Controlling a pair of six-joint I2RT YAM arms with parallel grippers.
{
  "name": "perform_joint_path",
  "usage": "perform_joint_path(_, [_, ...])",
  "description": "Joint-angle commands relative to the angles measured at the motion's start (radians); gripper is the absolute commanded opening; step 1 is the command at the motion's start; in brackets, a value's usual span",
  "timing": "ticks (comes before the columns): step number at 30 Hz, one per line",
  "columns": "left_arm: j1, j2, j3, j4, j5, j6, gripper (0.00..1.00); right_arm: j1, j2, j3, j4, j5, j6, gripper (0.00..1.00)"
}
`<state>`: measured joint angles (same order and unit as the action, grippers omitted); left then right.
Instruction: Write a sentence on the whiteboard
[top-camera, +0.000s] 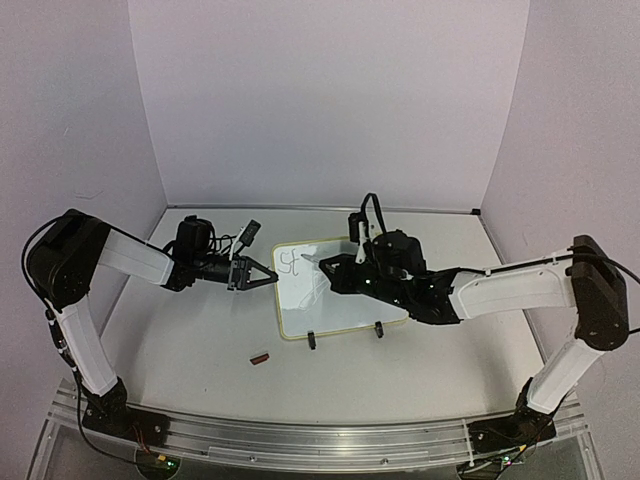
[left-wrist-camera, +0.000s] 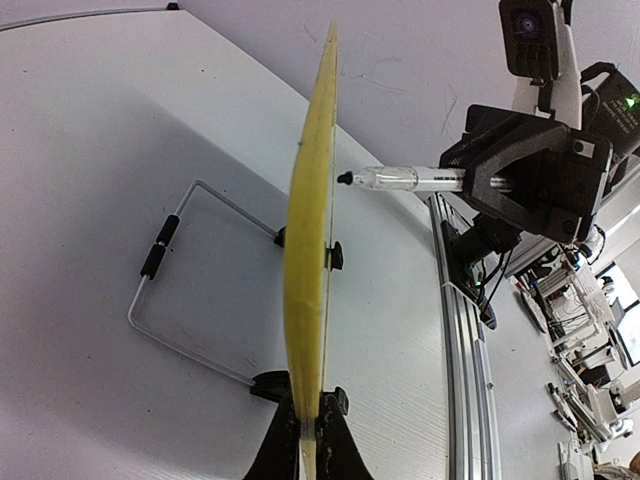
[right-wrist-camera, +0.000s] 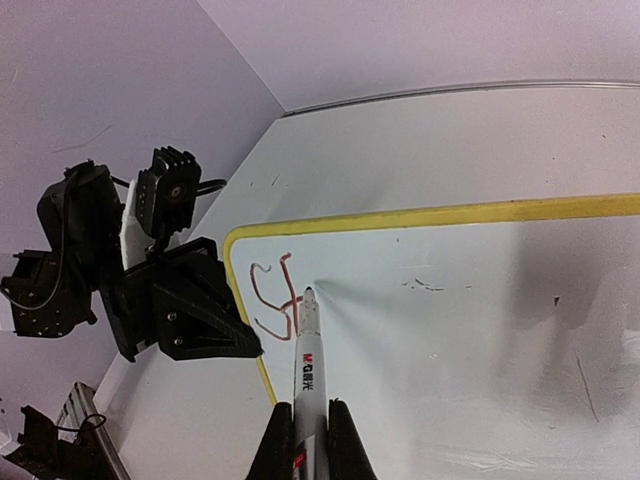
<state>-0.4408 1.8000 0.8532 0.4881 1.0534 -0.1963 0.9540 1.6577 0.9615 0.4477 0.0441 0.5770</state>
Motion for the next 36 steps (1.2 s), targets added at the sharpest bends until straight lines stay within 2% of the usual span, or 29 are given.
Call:
perform_joint_path(1, [-0.013, -0.029, 0.0, -0.042, -0.009, 0.043, 0.0, -0.006, 0.022, 0.034, 0.007, 0.014, 0.002, 0.0])
perform_joint_path(26, [-0.016, -0.028, 0.004, -0.047, -0.012, 0.047, 0.0, -0.004, -0.018, -0.059, -0.004, -0.027, 0.055, 0.0])
perform_joint_path(36, [-0.016, -0.028, 0.004, -0.051, -0.013, 0.051, 0.0, -0.004, -0.018, -0.056, 0.074, 0.004, 0.066, 0.0])
